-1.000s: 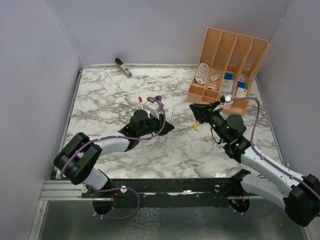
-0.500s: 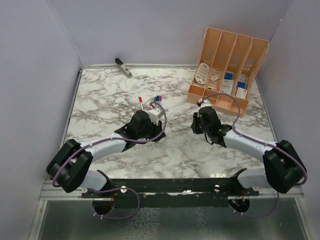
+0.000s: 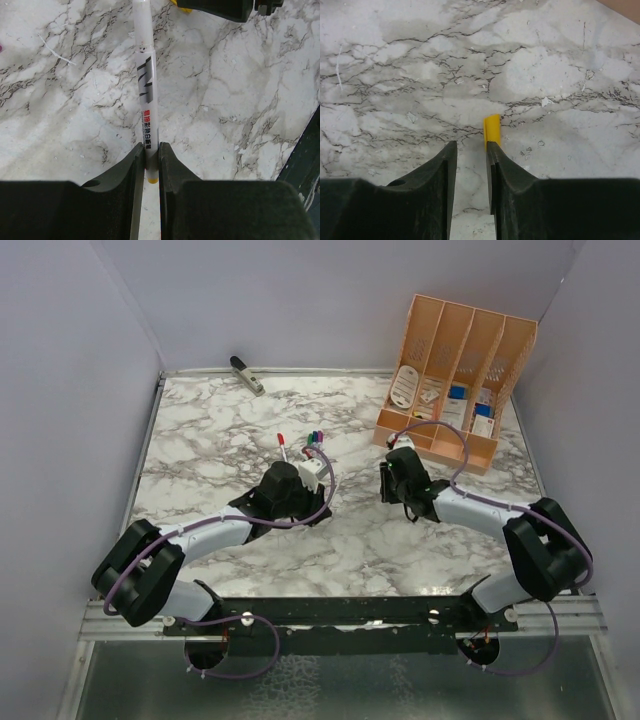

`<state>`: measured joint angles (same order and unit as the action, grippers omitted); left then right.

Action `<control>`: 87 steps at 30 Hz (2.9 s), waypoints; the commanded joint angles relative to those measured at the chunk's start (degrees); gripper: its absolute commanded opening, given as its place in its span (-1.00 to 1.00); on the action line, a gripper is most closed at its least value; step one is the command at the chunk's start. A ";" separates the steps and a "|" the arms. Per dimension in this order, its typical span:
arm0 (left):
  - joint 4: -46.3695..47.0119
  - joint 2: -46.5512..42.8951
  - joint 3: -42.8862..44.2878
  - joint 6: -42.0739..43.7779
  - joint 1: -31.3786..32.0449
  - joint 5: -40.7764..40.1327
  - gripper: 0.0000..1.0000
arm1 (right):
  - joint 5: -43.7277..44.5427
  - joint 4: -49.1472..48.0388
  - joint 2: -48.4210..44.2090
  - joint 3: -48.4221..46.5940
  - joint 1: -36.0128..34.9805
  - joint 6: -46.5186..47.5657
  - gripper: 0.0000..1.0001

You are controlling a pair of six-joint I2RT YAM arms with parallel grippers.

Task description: Insert the pens into the pen caps

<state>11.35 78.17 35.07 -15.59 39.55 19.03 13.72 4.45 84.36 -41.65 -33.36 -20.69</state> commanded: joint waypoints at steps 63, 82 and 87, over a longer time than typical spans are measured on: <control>27.64 -0.15 -4.14 -8.69 7.80 8.07 -1.00 | -19.03 -49.09 -20.22 13.19 -0.03 -9.87 -0.98; 37.65 1.63 -4.28 -15.65 8.21 7.91 -1.00 | -22.92 -65.55 -24.59 22.50 -0.01 -13.55 -0.98; 38.05 2.17 -4.22 -16.31 8.20 8.13 -1.00 | -22.77 -67.03 -24.25 23.06 -0.03 -13.94 -0.98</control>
<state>46.50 79.55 29.78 -30.83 47.40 25.41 -7.84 -58.52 60.27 -19.31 -33.36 -34.17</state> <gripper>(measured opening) 0.172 0.089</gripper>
